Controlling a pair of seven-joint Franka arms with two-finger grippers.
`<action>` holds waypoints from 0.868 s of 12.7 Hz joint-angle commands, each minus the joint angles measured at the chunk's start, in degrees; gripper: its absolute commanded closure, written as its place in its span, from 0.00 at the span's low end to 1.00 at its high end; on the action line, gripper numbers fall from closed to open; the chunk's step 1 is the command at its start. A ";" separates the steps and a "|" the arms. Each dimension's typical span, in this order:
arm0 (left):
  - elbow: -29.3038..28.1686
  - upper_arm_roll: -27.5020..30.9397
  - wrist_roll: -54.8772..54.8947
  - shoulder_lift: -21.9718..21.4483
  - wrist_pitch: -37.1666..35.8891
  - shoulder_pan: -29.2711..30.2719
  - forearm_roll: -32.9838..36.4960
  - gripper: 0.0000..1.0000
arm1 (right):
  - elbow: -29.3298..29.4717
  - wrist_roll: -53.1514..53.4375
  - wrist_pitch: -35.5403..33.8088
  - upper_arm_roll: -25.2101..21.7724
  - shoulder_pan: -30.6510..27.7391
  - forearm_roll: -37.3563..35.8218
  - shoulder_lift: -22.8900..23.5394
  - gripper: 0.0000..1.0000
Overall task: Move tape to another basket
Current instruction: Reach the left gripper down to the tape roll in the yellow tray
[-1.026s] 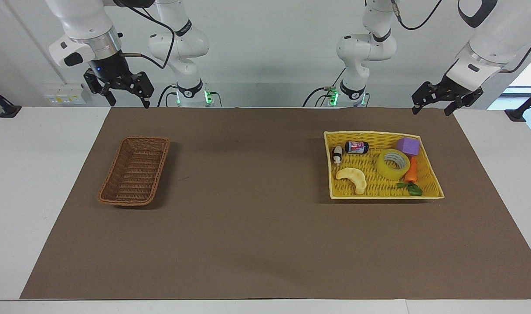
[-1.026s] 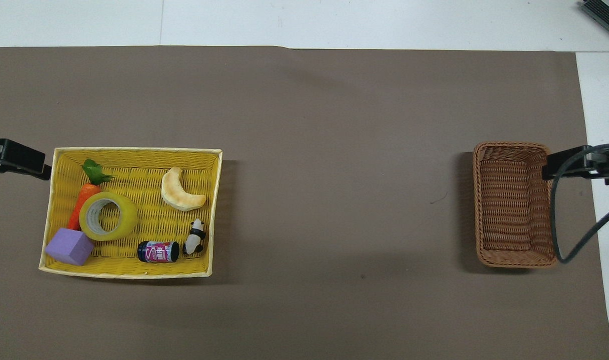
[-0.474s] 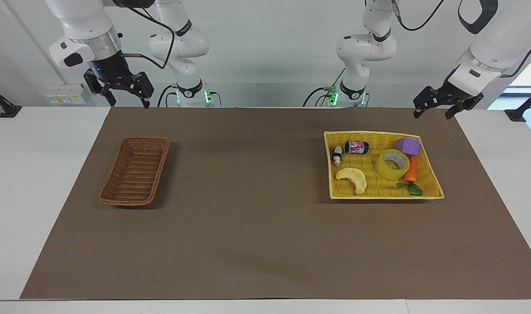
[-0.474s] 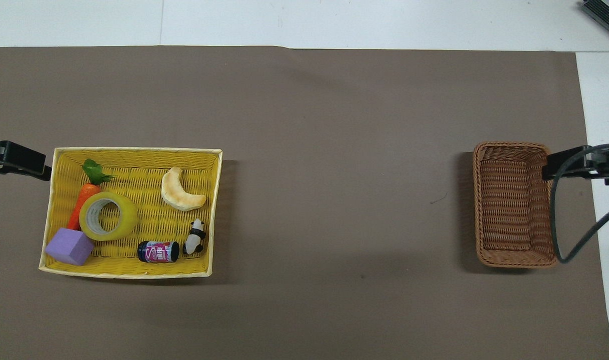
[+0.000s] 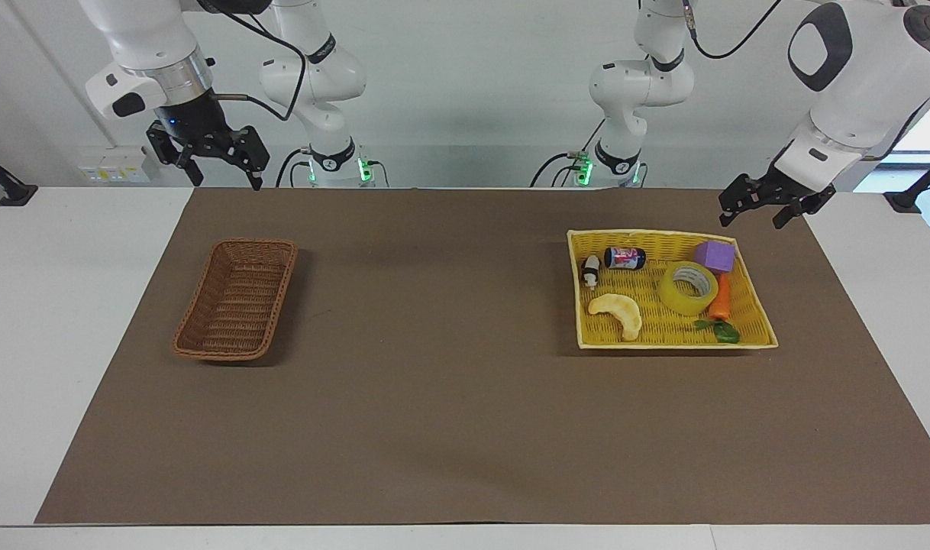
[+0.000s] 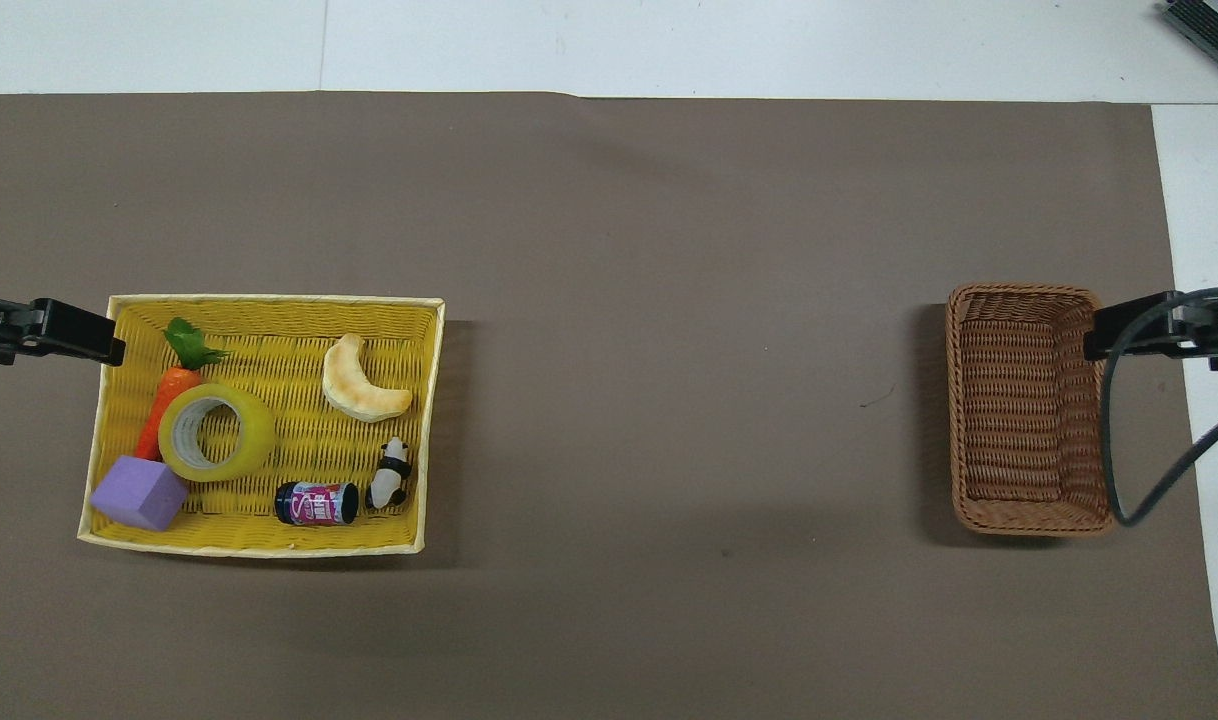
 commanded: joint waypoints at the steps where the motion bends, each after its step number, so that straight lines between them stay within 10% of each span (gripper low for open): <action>1: -5.58 -0.39 3.95 -2.28 4.72 1.87 0.29 0.00 | -1.17 -2.01 0.37 0.20 -1.02 1.14 -0.93 0.00; 11: -17.09 -0.31 15.65 3.69 20.71 4.59 0.38 0.00 | -1.17 -2.01 0.37 0.20 -1.02 1.14 -0.93 0.00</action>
